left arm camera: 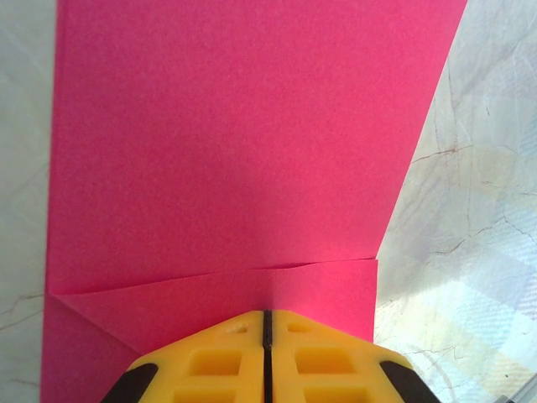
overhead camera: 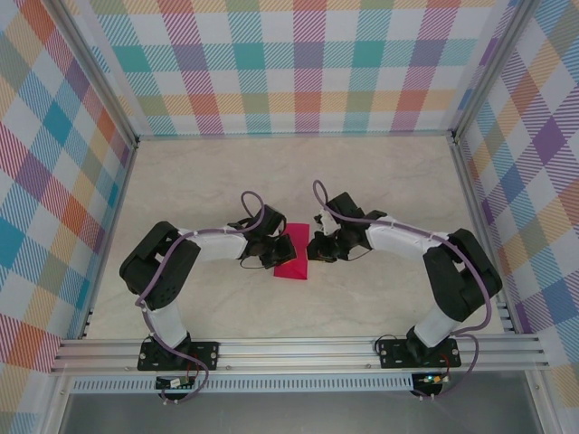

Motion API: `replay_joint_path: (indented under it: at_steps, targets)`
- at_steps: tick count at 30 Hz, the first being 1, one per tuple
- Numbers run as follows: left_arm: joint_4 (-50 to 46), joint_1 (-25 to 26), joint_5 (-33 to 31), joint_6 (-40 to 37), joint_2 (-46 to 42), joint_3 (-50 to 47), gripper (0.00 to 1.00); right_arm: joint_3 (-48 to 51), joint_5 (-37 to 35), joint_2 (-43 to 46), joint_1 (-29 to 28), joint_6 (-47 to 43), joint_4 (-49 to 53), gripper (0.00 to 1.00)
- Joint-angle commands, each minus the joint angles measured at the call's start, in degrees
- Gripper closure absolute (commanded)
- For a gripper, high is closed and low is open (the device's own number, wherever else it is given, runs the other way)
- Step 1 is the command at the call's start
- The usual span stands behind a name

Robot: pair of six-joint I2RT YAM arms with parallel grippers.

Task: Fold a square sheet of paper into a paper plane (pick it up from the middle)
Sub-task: Fold the triangle a second time at the center of the table.

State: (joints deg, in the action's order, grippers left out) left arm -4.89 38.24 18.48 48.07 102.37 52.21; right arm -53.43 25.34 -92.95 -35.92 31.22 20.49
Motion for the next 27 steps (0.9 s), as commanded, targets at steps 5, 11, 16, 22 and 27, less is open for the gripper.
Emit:
replay_joint_path:
  at_steps: [5, 11, 16, 22, 27]
  targets:
    - [-5.49, 0.43, -3.1, 0.7, 3.63, -2.9, 0.92, -0.09, -0.01, -3.17, -4.42, 2.08, -2.3, 0.89]
    - [-5.49, 0.43, -2.92, 0.92, 3.7, -2.9, 0.92, -0.45, -0.92, -5.93, -5.4, 2.44, -2.02, 0.89]
    - [-5.66, 0.41, -3.02, 1.07, 3.71, -2.88, 0.92, -0.36, -1.68, -7.24, -5.48, 2.66, -1.47, 0.9]
    - [-6.01, 0.43, -3.19, 1.14, 3.66, -2.72, 0.92, -0.1, -2.4, -7.91, -5.47, 2.34, 0.29, 0.9]
    - [-6.1, 0.43, -3.27, 1.15, 3.72, -2.6, 0.92, 0.17, -1.62, -8.56, -5.56, 2.21, 0.43, 0.9]
